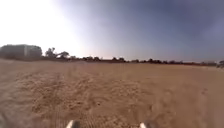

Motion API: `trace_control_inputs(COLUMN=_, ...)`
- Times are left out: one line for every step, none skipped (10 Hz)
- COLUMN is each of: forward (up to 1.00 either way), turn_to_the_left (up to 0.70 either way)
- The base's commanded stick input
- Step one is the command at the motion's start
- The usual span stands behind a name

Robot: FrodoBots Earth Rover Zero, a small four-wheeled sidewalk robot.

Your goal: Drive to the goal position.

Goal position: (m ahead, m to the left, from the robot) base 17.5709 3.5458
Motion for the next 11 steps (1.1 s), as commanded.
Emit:
trace_control_inputs(forward=1.00, turn_to_the_left=0.00)
trace_control_inputs(forward=1.00, turn_to_the_left=0.00)
trace_control_inputs(forward=1.00, turn_to_the_left=0.00)
trace_control_inputs(forward=1.00, turn_to_the_left=0.00)
trace_control_inputs(forward=1.00, turn_to_the_left=0.00)
trace_control_inputs(forward=1.00, turn_to_the_left=0.00)
trace_control_inputs(forward=1.00, turn_to_the_left=0.00)
trace_control_inputs(forward=1.00, turn_to_the_left=0.00)
trace_control_inputs(forward=1.00, turn_to_the_left=0.00)
trace_control_inputs(forward=1.00, turn_to_the_left=0.00)
trace_control_inputs(forward=1.00, turn_to_the_left=0.00)
